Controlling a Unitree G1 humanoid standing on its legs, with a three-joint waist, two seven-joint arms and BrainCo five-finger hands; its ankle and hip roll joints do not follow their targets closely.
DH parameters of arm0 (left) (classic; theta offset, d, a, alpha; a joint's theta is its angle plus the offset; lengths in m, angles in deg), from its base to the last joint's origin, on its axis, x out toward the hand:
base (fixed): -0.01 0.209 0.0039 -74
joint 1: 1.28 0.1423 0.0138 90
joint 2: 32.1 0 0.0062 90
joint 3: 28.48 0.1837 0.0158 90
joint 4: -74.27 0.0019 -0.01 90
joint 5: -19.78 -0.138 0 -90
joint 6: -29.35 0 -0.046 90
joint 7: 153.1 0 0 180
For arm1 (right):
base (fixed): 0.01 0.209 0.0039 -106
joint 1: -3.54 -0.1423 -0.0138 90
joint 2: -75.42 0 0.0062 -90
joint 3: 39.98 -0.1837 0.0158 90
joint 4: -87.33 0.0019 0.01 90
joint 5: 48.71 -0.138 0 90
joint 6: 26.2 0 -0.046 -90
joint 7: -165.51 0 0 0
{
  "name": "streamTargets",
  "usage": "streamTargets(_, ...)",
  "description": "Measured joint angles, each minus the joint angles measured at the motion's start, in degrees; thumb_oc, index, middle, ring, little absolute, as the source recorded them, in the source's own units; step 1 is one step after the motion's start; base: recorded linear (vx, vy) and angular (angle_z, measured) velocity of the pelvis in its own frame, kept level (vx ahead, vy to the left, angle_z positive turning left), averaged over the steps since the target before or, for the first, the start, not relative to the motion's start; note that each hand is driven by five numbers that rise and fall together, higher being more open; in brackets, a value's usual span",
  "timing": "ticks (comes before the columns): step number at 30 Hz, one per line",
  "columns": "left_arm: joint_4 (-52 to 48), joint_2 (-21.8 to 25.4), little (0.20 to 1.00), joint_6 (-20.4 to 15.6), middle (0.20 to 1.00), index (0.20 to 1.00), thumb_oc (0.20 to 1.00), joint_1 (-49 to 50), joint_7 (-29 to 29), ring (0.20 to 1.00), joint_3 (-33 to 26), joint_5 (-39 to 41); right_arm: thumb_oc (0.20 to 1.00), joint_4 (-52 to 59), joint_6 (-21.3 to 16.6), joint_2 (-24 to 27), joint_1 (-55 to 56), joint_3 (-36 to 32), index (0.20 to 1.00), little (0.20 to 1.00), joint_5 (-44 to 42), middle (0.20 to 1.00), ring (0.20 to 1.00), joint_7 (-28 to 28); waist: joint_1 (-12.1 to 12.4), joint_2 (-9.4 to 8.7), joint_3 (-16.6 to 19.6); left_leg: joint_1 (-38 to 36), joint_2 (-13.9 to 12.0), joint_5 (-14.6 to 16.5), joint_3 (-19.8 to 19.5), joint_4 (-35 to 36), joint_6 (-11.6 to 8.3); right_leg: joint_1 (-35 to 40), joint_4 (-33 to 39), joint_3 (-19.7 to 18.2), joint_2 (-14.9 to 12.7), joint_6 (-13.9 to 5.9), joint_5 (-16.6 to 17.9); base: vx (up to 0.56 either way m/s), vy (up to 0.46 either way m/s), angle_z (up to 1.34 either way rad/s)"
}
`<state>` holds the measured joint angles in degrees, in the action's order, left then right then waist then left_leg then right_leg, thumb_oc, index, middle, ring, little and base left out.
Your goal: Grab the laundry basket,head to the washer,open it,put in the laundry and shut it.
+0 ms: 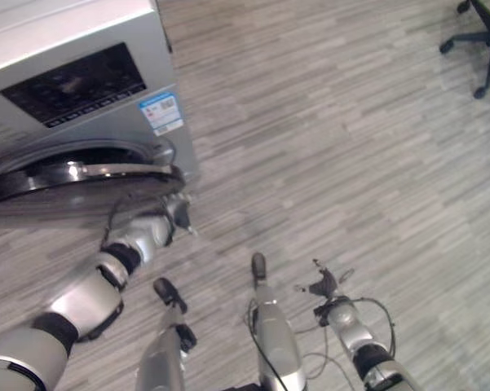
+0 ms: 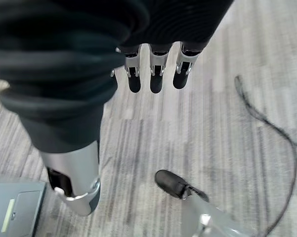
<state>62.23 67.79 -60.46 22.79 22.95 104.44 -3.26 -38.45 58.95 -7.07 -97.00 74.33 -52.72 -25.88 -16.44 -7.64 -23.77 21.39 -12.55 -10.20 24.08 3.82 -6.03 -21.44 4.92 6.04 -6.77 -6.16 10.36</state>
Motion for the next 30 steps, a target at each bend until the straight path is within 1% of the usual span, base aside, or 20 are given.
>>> streamTargets(2,1.10,5.36,1.000,-0.50,1.000,1.000,1.000,-4.21,1.16,1.000,-2.14,1.60,1.000,5.87,-1.56,1.10,2.06,-1.27,1.000,1.000,-1.05,1.000,1.000,-0.09,-1.43,-1.13,0.16,3.34,-0.99,-0.23,0.19,-1.07,-0.20,-3.18,0.00,-0.67,0.72,0.09,0.86,-0.03,-0.011,-0.14)
streamTargets(4,1.30,7.03,1.000,-0.41,1.000,1.000,1.000,-6.43,0.83,1.000,-1.35,5.58,1.000,10.43,-2.91,1.81,5.35,-5.44,1.000,1.000,-2.58,1.000,1.000,-0.96,-2.74,-1.68,0.52,8.67,-1.80,-0.27,-0.26,-3.04,-0.20,-7.63,0.00,-0.67,1.04,0.46,1.67,-0.01,0.000,-0.03)
streamTargets(6,0.82,7.91,1.000,0.12,1.000,1.000,1.000,-8.94,-0.50,1.000,2.21,7.20,1.000,10.76,-3.42,2.46,6.41,-7.68,1.000,1.000,-3.62,1.000,1.000,-1.56,-3.19,-1.75,0.56,13.16,-2.12,-0.35,-1.19,-4.73,-0.10,-11.05,0.00,-0.56,1.00,0.82,2.45,0.01,0.005,0.07)
streamTargets(7,-1.26,9.15,1.000,0.00,1.000,1.000,1.000,-10.73,-0.76,1.000,5.28,7.36,1.000,10.44,-3.74,2.69,7.01,-9.27,1.000,1.000,-4.59,1.000,1.000,-2.16,-3.09,-1.75,0.55,16.48,-2.31,-0.38,-1.71,-6.14,-0.04,-13.59,-0.01,-0.49,0.98,0.86,3.26,0.02,0.000,0.07)
streamTargets(10,-5.17,10.07,1.000,-0.05,1.000,1.000,1.000,-10.80,-3.00,1.000,5.67,7.91,1.000,8.90,-4.13,2.60,7.00,-9.22,1.000,1.000,-4.84,1.000,1.000,-2.33,-2.57,-1.78,0.53,19.00,-2.33,-0.31,-2.88,-7.84,0.02,-15.06,0.01,-0.31,1.05,0.91,3.63,0.03,-0.009,0.07)
streamTargets(14,-16.13,11.33,1.000,-3.25,1.000,1.000,1.000,-8.27,-7.48,1.000,5.57,9.61,1.000,4.91,-4.79,2.37,7.00,-6.11,1.000,1.000,-4.83,1.000,1.000,-2.15,0.58,-1.68,0.48,18.76,-1.70,-0.27,-3.24,-7.71,-0.03,-14.75,0.03,0.21,0.47,0.77,3.41,0.02,-0.002,0.05)
streamTargets(15,-19.99,12.83,1.000,-4.11,1.000,1.000,1.000,-6.02,-8.74,1.000,4.34,10.29,1.000,4.67,-5.18,2.05,6.92,-5.75,1.000,1.000,-4.84,1.000,1.000,-2.01,1.14,-1.56,0.48,18.49,-1.57,-0.41,-3.40,-7.66,0.17,-14.42,0.02,0.38,0.37,0.80,3.48,0.00,0.000,0.00)
streamTargets(16,-26.15,14.56,1.000,-5.30,1.000,1.000,1.000,-1.97,-10.79,1.000,0.26,11.93,1.000,4.44,-5.66,1.54,6.97,-5.64,1.000,1.000,-4.85,1.000,1.000,-2.00,1.52,-1.55,0.47,17.92,-1.47,-0.41,-3.40,-7.56,0.19,-13.89,0.01,0.42,0.31,0.80,3.53,0.00,0.000,0.00)
streamTargets(17,-32.64,15.96,1.000,-6.79,1.000,1.000,1.000,3.49,-11.86,1.000,-5.43,14.17,1.000,4.38,-5.73,1.05,6.96,-5.27,1.000,1.000,-4.88,1.000,1.000,-1.77,1.54,-1.45,0.41,17.10,-1.44,-0.38,-3.31,-7.40,0.21,-13.19,0.02,0.42,0.28,0.79,3.57,0.00,0.000,0.00)
streamTargets(18,-38.90,16.66,1.000,-8.43,1.000,1.000,1.000,10.83,-12.77,1.000,-11.20,17.53,1.000,4.68,-5.64,0.73,7.20,-4.31,1.000,1.000,-4.92,1.000,1.000,-1.44,2.69,-0.85,0.36,16.06,-1.31,-0.33,-3.52,-7.29,0.34,-12.12,-0.01,0.79,0.15,0.71,3.48,0.03,-0.033,0.00)
streamTargets(19,-45.87,16.29,1.000,-9.80,1.000,1.000,1.000,18.76,-13.90,1.000,-17.24,21.17,1.000,5.43,-5.64,-0.14,7.93,-4.38,1.000,1.000,-4.97,1.000,1.000,-1.25,3.51,-0.46,0.41,14.75,-1.21,-0.18,-3.48,-7.30,0.51,-10.97,-0.01,0.76,0.01,0.67,3.23,0.04,-0.021,0.00)
streamTargets(20,-51.67,13.28,1.000,-12.98,1.000,1.000,1.000,28.84,-14.29,1.000,-25.63,25.04,1.000,5.32,-5.99,-0.67,8.90,-4.38,1.000,1.000,-4.96,1.000,1.000,-0.84,3.75,0.26,0.43,12.57,-1.28,0.41,-3.59,-7.01,0.28,-8.89,0.04,0.53,-0.16,0.80,2.67,0.06,-0.022,0.10)
streamTargets(21,-50.44,9.77,1.000,-13.67,1.000,1.000,1.000,33.27,-15.02,1.000,-26.85,28.02,1.000,5.17,-6.62,-0.42,10.35,-3.80,1.000,1.000,-4.87,1.000,1.000,-0.43,5.83,2.28,1.12,11.22,-0.88,0.41,-4.35,-6.45,0.27,-7.20,0.02,0.91,-0.15,0.74,2.01,0.11,-0.065,0.27)
streamTargets(22,-51.38,4.37,1.000,-14.75,1.000,1.000,1.000,43.81,-14.91,1.000,-32.19,33.55,1.000,3.38,-6.45,-1.60,10.85,-4.01,1.000,1.000,-4.77,1.000,1.000,0.45,8.13,4.28,2.40,7.86,-0.54,0.66,-5.08,-5.36,0.18,-3.60,0.02,1.84,-0.37,0.44,0.94,0.08,-0.060,0.33)
streamTargets(23,-51.90,0.55,1.000,-16.40,1.000,1.000,1.000,49.93,-15.00,1.000,-35.62,36.35,1.000,1.93,-6.70,-1.83,10.85,-3.97,1.000,1.000,-4.73,1.000,1.000,0.56,9.12,5.01,2.89,5.64,-0.26,0.88,-5.24,-4.89,0.15,-1.46,0.02,2.15,-0.58,0.27,0.16,0.10,-0.108,0.26)
streamTargets(25,-49.61,-4.64,1.000,-17.85,1.000,1.000,1.000,58.78,-14.05,1.000,-37.43,42.04,1.000,-1.92,-6.53,-1.99,10.45,-4.33,1.000,1.000,-4.58,1.000,1.000,0.65,11.19,6.28,5.33,2.64,0.48,1.48,-6.17,-4.35,0.00,2.01,-0.12,2.94,-1.03,-0.20,-1.25,0.12,-0.127,0.22)
streamTargets(26,-48.57,-6.08,1.000,-18.93,1.000,1.000,1.000,62.09,-11.97,1.000,-38.17,45.22,1.000,-4.32,-6.38,-2.52,10.41,-5.39,1.000,1.000,-4.27,1.000,1.000,0.74,11.20,6.20,5.57,-0.01,0.50,1.65,-6.19,-3.59,-0.09,4.49,0.02,3.07,-1.14,-0.22,-1.74,0.09,-0.092,0.18)
streamTargets(27,-48.57,-6.08,1.000,-18.93,1.000,1.000,1.000,62.09,-11.97,1.000,-38.17,45.22,1.000,-4.32,-6.38,-2.52,10.41,-5.39,1.000,1.000,-4.27,1.000,1.000,0.74,11.20,6.20,5.57,-0.01,0.50,1.65,-6.19,-3.59,-0.09,4.49,0.02,3.07,-1.14,-0.22,-1.74,0.05,-0.052,0.22)
streamTargets(28,-46.66,-5.72,1.000,-18.97,1.000,1.000,1.000,67.99,-8.30,1.000,-35.76,48.94,1.000,-6.34,-6.31,-2.55,11.26,-5.98,1.000,1.000,-3.69,1.000,1.000,1.16,11.92,6.02,7.30,-3.59,0.64,1.73,-7.21,-3.15,-0.11,8.68,0.05,4.21,-1.10,-0.22,-3.02,0.04,-0.058,0.26)
streamTargets(30,-45.50,-5.60,1.000,-19.00,1.000,1.000,1.000,69.13,-6.05,1.000,-35.29,50.46,1.000,-6.46,-6.27,-2.46,12.65,-6.88,1.000,1.000,-2.99,1.000,1.000,1.56,12.79,6.03,8.90,-4.19,0.78,1.76,-8.03,-2.87,-0.20,9.82,-0.05,5.07,-1.22,0.03,-3.75,0.05,-0.100,0.23)
